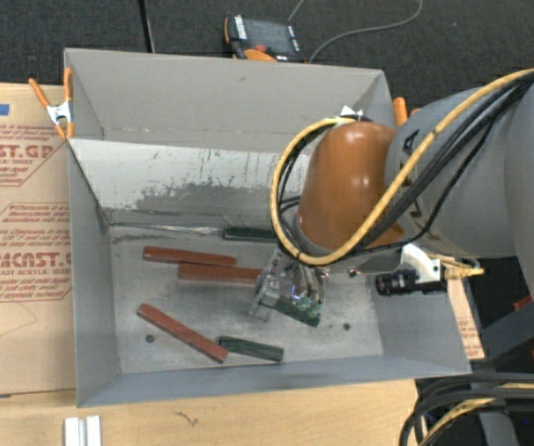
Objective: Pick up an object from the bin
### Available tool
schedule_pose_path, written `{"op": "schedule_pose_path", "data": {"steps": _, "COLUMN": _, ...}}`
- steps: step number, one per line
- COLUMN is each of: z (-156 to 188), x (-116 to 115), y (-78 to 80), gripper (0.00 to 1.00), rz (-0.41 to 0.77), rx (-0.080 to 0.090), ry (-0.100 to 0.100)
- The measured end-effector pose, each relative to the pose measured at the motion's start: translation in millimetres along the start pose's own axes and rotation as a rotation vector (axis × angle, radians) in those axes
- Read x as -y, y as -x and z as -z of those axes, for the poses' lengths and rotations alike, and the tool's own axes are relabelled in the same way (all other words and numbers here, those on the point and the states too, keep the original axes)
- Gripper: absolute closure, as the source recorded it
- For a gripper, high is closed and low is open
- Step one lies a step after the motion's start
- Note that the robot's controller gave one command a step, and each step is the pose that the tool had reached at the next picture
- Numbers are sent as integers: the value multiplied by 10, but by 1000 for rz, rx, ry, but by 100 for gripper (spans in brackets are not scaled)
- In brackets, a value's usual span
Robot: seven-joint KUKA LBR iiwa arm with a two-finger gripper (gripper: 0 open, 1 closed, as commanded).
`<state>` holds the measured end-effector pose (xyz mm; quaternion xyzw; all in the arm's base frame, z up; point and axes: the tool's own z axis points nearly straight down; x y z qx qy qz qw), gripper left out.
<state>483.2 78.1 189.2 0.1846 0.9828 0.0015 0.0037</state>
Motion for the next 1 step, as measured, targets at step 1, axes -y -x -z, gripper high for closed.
{"op": "schedule_pose_path", "data": {"steps": 1, "z": 14, "x": -4, "y": -1, "gripper": 100, "rz": 0, "rx": -7, "ry": -4}}
